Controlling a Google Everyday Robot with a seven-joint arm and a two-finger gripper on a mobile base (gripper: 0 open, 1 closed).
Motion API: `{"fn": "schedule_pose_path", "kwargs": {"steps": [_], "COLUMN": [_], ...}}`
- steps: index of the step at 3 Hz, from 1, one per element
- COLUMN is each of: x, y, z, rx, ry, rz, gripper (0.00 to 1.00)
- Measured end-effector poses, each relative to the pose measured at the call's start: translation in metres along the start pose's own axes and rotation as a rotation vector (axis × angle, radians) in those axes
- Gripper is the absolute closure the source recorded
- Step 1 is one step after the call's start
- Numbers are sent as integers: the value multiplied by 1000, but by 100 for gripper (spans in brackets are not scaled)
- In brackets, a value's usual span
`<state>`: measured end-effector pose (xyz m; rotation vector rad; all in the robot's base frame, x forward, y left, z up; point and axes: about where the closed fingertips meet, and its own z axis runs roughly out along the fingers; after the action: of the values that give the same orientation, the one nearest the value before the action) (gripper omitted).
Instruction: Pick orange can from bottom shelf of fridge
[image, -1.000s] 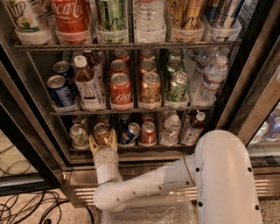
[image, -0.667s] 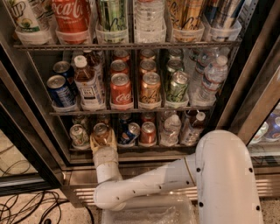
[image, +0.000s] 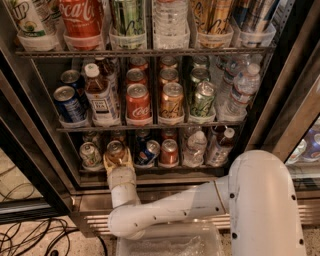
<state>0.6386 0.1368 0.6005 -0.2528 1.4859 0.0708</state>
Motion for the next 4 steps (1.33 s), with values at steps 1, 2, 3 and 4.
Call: {"fn": "schedule_pose_path", "kwargs": {"steps": [1, 2, 3, 4], "x": [-1, -9, -27, -40], "y": [0, 1, 4, 6], "z": [0, -5, -14, -21], "rx": [0, -7, -22, -30], "ry": [0, -7, -34, -49], "rz": [5, 57, 95, 119], "gripper": [100, 100, 100, 100]}}
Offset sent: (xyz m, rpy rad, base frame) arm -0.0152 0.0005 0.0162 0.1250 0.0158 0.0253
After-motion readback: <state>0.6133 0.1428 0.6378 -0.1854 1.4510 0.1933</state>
